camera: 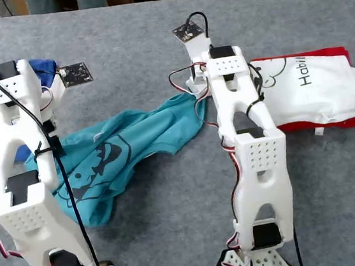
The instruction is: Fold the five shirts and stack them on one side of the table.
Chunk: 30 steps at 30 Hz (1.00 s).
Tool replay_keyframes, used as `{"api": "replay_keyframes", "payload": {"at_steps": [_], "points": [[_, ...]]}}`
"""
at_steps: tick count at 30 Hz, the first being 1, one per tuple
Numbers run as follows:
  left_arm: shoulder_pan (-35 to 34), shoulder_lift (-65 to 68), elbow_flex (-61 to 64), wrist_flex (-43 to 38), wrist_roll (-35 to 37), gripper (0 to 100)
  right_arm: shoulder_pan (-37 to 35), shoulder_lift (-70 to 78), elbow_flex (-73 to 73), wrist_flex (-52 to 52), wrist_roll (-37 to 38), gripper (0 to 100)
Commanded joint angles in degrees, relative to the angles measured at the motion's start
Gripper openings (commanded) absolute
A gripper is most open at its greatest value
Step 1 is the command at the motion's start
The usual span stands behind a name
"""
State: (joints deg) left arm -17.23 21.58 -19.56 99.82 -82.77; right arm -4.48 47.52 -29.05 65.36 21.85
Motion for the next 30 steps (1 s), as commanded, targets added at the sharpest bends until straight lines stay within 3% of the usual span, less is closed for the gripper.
{"api": "replay_keyframes", "payload": {"at_steps": [1,21,26,30], "points": [[-0.1,1.5,-0.7,0.8,-8.9,16,0.6,0.4,-0.5,-1.8,-0.4,1.5],[1.0,3.7,2.5,1.1,-8.4,16,0.6,0.4,-0.5,-1.8,-0.4,1.5],[1.4,4.0,2.5,1.1,-8.4,24,0.6,0.4,-0.5,-1.8,-0.4,1.5],[1.1,4.3,2.9,1.1,-8.7,25,0.6,0.4,-0.5,-1.8,-0.4,1.5]]}}
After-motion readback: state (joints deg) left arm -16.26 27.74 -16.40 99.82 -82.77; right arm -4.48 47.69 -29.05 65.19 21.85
